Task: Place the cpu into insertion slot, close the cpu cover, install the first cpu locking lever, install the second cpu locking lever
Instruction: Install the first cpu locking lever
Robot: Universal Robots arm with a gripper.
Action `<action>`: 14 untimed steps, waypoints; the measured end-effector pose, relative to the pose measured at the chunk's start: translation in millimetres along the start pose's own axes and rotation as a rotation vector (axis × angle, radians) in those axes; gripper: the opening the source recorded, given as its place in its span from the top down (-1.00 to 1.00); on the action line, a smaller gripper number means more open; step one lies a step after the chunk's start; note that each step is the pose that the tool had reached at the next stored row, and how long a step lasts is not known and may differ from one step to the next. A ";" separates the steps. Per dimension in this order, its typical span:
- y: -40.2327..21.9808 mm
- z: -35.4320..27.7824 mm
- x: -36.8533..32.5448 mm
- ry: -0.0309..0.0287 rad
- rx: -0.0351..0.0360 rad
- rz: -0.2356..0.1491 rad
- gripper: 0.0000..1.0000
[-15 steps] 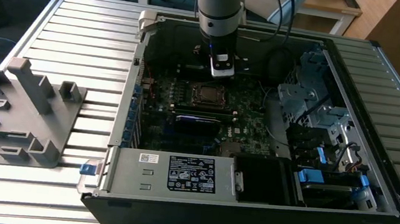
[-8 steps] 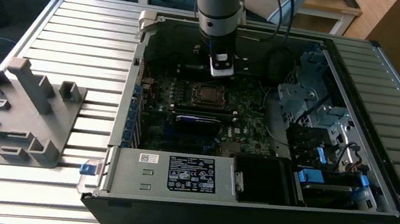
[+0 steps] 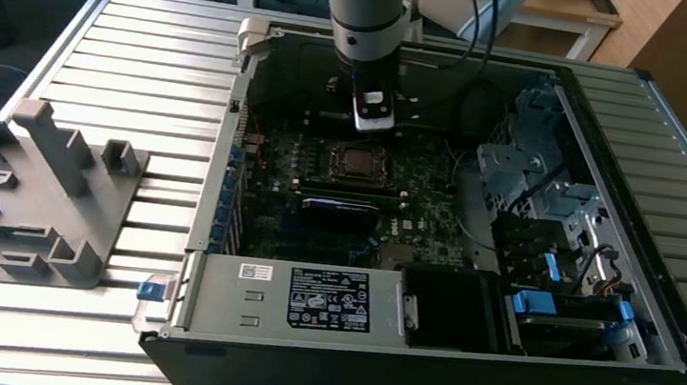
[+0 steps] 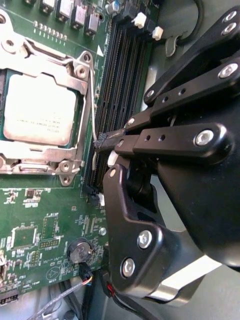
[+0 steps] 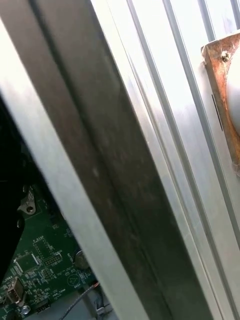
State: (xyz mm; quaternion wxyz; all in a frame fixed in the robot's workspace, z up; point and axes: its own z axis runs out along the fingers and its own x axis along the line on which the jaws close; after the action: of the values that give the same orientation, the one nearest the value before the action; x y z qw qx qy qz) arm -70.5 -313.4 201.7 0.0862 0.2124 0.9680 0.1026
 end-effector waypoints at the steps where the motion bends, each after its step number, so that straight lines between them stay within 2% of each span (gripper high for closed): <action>1: -0.6 -0.2 1.3 -0.0026 -0.0013 0.000 0.80; 5: -3.3 -1.0 5.7 -0.0126 -0.0060 -0.002 0.80; 8: -4.4 0.5 6.4 -0.0193 -0.0093 -0.003 0.80; 11: -5.0 2.2 6.6 -0.0251 -0.0105 -0.005 0.80; 14: -5.4 3.0 6.6 -0.0283 -0.0110 -0.005 0.80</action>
State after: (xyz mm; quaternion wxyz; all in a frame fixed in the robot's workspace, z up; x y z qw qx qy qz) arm -77.9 -314.9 196.7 0.1013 0.2107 0.9666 0.1047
